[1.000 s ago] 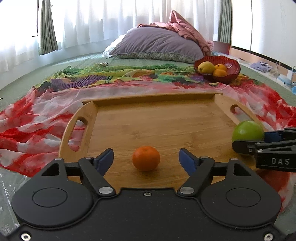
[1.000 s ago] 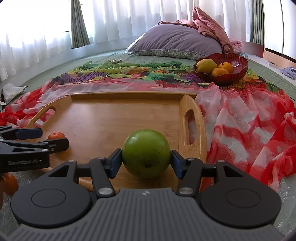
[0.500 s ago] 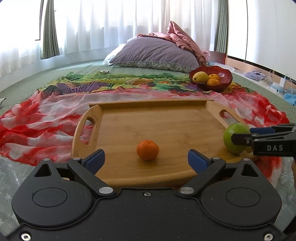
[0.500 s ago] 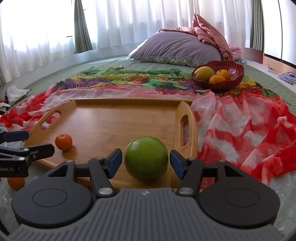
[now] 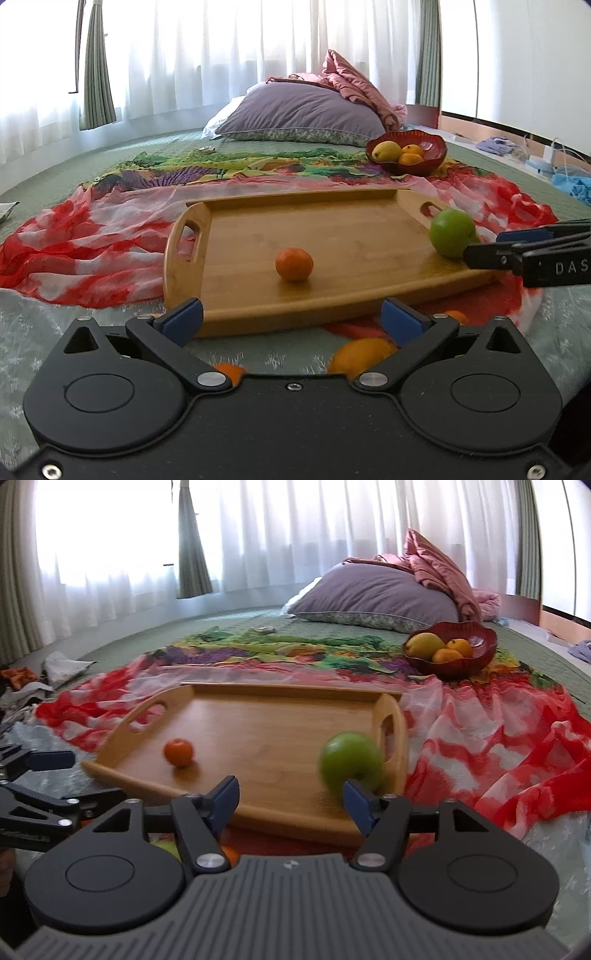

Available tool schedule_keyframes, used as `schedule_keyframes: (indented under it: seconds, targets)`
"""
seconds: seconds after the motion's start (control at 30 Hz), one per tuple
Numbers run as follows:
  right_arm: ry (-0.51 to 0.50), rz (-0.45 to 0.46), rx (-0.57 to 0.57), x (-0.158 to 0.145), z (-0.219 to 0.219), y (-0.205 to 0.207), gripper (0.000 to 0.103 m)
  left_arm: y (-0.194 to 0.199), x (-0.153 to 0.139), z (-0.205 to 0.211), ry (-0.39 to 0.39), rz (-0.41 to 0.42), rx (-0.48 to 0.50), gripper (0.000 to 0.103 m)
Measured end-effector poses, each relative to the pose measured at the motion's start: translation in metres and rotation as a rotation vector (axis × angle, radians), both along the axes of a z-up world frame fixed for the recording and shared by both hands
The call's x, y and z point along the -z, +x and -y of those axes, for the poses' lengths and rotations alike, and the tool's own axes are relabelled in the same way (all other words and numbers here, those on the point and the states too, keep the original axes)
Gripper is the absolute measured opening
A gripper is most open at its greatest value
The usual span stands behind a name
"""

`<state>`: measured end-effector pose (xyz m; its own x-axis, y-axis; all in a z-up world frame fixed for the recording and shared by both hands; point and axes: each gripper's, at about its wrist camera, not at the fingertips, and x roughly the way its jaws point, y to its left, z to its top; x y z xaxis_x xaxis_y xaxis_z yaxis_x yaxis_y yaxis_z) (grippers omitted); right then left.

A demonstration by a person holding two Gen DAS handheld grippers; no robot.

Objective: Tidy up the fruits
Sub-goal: 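Grasp the large brown orange with the left gripper while the right grasps the second green apple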

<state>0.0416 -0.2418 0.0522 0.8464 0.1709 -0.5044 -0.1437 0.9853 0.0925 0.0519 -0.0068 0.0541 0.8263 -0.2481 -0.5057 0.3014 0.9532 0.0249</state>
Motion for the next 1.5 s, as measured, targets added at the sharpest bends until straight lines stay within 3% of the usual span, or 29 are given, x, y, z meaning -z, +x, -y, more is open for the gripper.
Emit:
schedule_keyframes:
  seconds: [0.37, 0.5, 0.63, 0.77, 0.83, 0.97, 1.17, 1.37, 1.5]
  targets:
    - [-0.061, 0.019, -0.110, 0.012, -0.029, -0.043, 0.086, -0.023, 0.009, -0.007, 0.000, -0.018, 0.036, 0.103]
    - [-0.092, 0.023, -0.147, 0.016, -0.038, -0.053, 0.087, -0.024, 0.011, -0.008, -0.021, -0.063, 0.056, 0.102]
    - [-0.141, 0.043, -0.165, 0.019, -0.049, -0.060, 0.087, -0.024, 0.012, -0.008, -0.062, -0.094, 0.073, 0.094]
    - [-0.220, 0.115, -0.128, 0.027, -0.065, -0.072, 0.089, -0.024, 0.014, -0.004, -0.061, -0.102, 0.075, 0.085]
    - [-0.239, 0.127, -0.137, 0.030, -0.071, -0.076, 0.089, -0.024, 0.016, -0.002, -0.059, -0.110, 0.091, 0.075]
    - [-0.259, 0.133, -0.151, 0.035, -0.079, -0.080, 0.089, -0.020, 0.019, 0.005, -0.058, -0.127, 0.097, 0.067]
    - [-0.313, 0.165, -0.132, 0.042, -0.093, -0.082, 0.082, -0.014, 0.021, 0.005, -0.089, -0.134, 0.086, 0.066]
    - [-0.319, 0.168, -0.149, 0.050, -0.102, -0.082, 0.079, -0.005, 0.024, -0.001, -0.158, -0.186, 0.082, 0.066]
    - [-0.314, 0.200, -0.098, 0.054, -0.104, -0.082, 0.074, -0.003, 0.024, -0.005, -0.196, -0.198, 0.057, 0.066]
